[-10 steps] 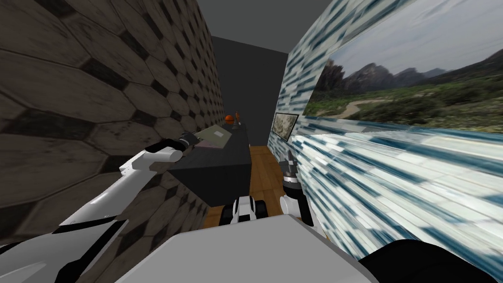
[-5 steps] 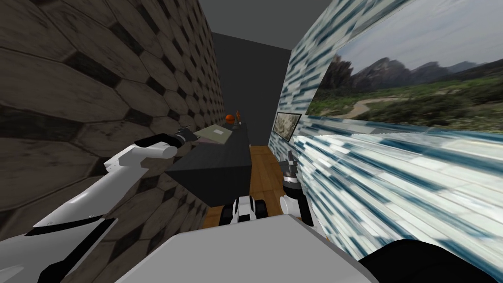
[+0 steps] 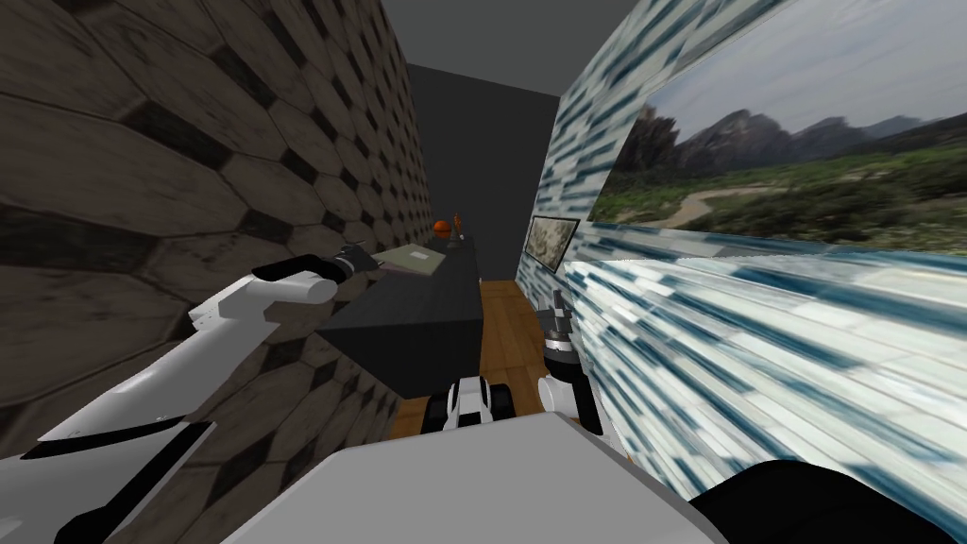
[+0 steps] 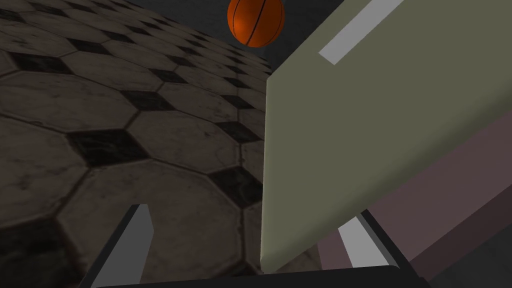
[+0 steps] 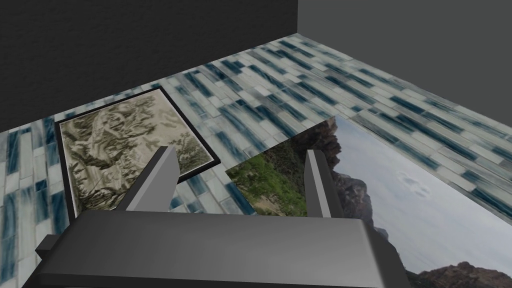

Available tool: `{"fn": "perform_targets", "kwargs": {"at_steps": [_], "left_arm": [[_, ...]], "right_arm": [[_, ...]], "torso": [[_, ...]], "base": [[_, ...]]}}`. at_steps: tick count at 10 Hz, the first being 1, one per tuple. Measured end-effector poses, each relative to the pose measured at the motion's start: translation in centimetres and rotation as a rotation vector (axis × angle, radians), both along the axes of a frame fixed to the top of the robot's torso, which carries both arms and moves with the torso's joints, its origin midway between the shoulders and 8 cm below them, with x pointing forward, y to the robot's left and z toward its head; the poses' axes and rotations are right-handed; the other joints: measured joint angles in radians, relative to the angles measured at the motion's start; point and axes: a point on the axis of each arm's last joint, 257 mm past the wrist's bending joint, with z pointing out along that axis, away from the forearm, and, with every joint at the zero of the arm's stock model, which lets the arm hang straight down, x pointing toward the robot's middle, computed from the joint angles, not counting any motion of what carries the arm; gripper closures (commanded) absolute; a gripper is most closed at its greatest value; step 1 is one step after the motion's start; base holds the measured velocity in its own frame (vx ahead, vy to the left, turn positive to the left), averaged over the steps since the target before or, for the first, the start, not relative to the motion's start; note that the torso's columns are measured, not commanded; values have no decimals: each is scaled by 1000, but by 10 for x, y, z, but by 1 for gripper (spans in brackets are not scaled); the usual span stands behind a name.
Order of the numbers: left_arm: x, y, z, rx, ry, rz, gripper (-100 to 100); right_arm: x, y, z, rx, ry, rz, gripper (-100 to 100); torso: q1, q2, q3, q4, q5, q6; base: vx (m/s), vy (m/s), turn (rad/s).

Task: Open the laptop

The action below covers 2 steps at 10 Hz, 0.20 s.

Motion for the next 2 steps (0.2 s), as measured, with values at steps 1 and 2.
{"fn": "perform_targets", "kwargs": {"at_steps": [1, 2], "left_arm": [[0, 0, -2, 0, 4, 0, 0], [0, 0, -1, 0, 1, -1, 0]], "right_arm": [[0, 0, 0, 0, 0, 0, 0], [0, 0, 0, 0, 0, 0, 0]], "torso": [[0, 0, 0, 0, 0, 0], [1, -1, -1, -2, 1, -1]], "base": [[5, 1, -11], [0, 0, 0]]}}
